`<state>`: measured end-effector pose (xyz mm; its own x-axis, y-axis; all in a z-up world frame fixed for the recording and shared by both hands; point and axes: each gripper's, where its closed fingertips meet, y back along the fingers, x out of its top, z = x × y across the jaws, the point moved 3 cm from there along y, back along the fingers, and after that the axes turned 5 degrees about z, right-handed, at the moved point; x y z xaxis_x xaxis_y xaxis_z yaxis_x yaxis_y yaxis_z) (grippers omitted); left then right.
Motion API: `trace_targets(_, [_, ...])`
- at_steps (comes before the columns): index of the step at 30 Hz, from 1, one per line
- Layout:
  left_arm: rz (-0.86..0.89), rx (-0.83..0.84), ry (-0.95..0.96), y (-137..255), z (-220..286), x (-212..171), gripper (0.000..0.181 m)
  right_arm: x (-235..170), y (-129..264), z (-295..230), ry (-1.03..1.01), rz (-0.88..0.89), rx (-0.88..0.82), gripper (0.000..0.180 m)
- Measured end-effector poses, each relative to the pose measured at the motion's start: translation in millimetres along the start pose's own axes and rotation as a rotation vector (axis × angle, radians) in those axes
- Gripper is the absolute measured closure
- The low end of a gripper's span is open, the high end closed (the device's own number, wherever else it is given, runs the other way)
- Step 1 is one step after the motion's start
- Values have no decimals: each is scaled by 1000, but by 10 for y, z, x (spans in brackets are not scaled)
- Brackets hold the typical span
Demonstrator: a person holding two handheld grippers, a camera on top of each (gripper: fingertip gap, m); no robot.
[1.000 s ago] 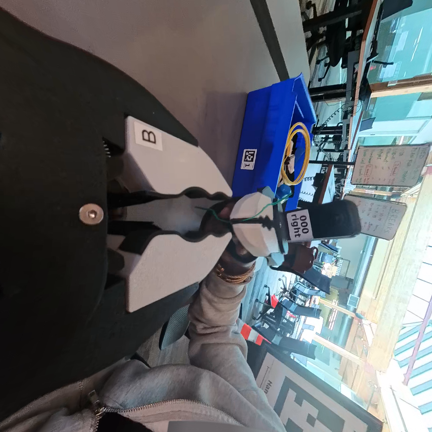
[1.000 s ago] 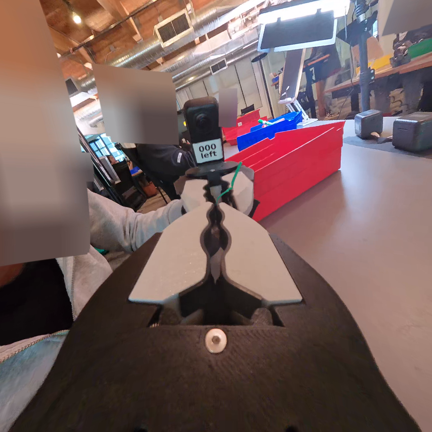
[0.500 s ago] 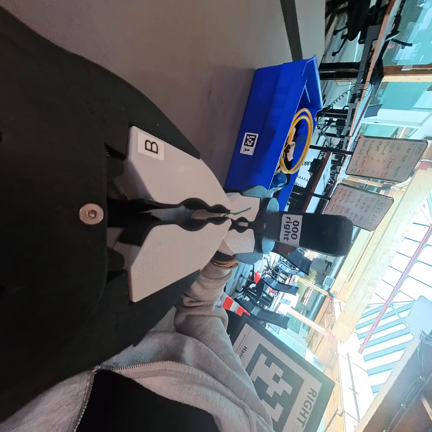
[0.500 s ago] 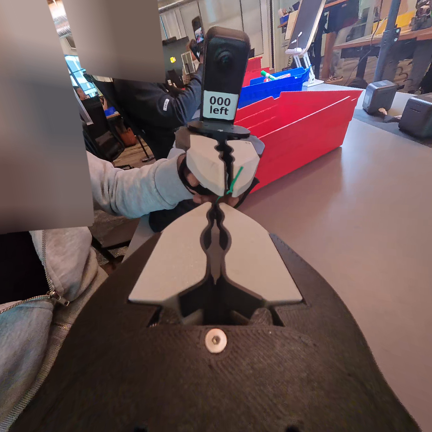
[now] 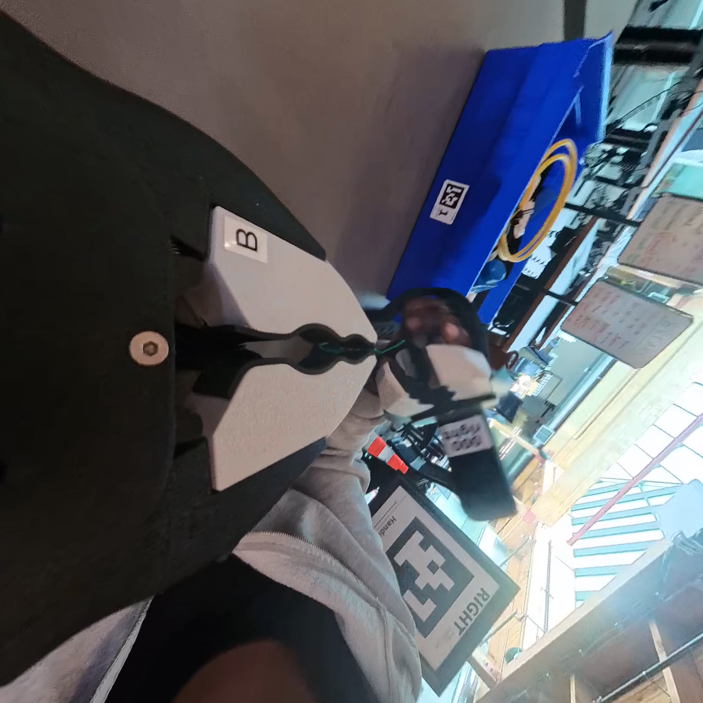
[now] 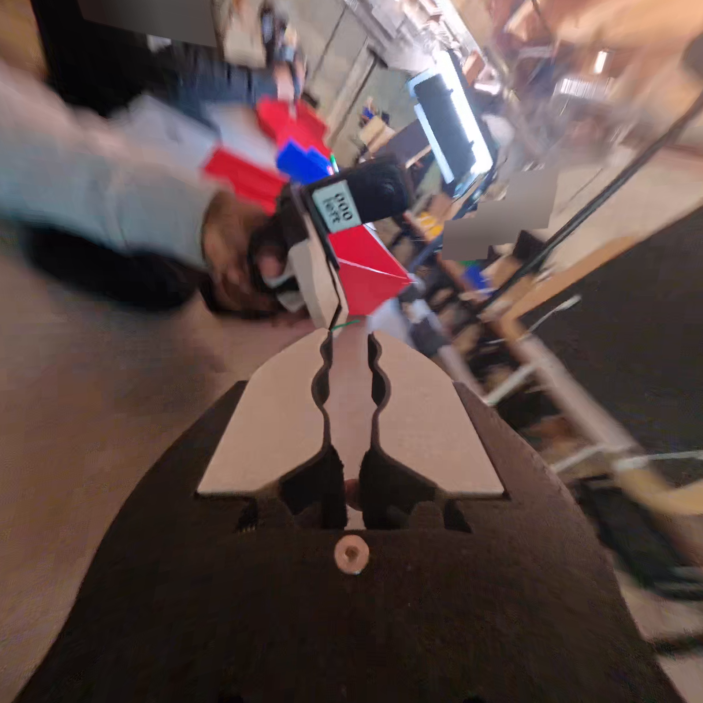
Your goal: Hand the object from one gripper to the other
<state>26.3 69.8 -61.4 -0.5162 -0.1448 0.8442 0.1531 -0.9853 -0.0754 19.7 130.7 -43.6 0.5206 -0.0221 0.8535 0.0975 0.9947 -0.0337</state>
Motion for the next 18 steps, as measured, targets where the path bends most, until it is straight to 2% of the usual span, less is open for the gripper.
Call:
trace_targets(3, [-72, -19, 54, -30, 5, -103, 181, -89, 26, -143, 653, -191, -40, 160])
trace_targets(5, [-124, -20, 73, -48, 2, -179, 181, -114, -17, -193, 882, -255, -74, 159])
trace_targets(10, [-173, -31, 94, -53, 19, -238, 181, -107, -56, -280, 1055, -265, -59, 165])
trace_targets(18, [-221, -34, 127, -24, 6, -290, 180, -192, -99, -358, 1128, -332, 9, 178])
